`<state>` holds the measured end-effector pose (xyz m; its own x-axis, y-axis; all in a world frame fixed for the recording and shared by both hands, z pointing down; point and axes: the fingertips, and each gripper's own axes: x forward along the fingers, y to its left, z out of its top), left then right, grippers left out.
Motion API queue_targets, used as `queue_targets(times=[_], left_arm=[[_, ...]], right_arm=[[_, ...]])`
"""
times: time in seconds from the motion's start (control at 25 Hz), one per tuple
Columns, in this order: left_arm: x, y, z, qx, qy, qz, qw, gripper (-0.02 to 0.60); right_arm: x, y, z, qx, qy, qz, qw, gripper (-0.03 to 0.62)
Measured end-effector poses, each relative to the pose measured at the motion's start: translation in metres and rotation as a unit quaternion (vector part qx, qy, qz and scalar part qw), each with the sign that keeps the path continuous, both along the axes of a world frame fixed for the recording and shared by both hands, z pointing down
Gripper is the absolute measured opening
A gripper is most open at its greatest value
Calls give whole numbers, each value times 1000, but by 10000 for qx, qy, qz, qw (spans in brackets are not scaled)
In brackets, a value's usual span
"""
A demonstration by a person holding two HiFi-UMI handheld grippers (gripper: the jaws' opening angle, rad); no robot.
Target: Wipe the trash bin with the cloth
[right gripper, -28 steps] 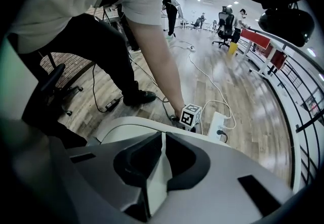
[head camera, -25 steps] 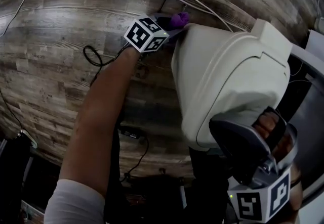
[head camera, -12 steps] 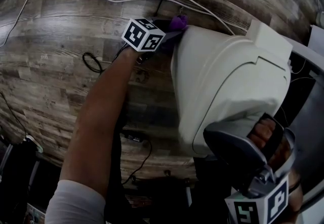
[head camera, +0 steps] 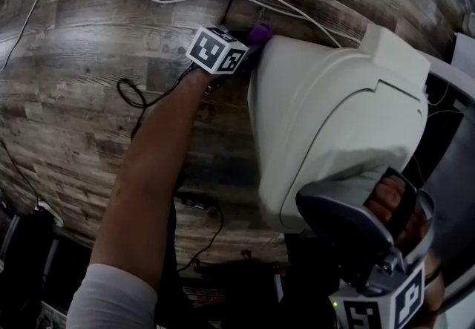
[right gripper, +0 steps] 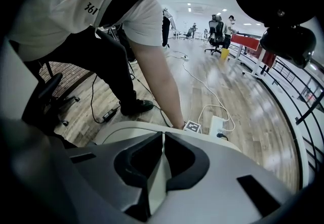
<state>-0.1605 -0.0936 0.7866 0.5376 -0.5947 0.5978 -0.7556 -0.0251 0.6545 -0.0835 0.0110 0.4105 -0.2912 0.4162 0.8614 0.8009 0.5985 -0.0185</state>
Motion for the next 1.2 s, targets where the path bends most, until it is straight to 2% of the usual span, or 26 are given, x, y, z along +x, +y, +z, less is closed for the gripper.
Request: queue_targets(times=[0.12,0.28,0.44,0.88,1.2], left_arm=[[4,7,-1,97,-264,310,9991,112],[12,17,-4,289,-729,840,9934,104],[22,29,-8,437,-848,1102,9893,104],[53,67,-17,530,-903,983,9896,104],[82,105,-23,557,-786,758,9925,100]], right_arm=[[1,0,1,7,-12,17,10000,21],[2,-1,2,14,-28,41,10000,21],[2,-1,2,29,-54,60,10000,20],[0,-1,3,362,-108,28,9993,14],[-1,-1,3,681,-217,-15,9974,8]])
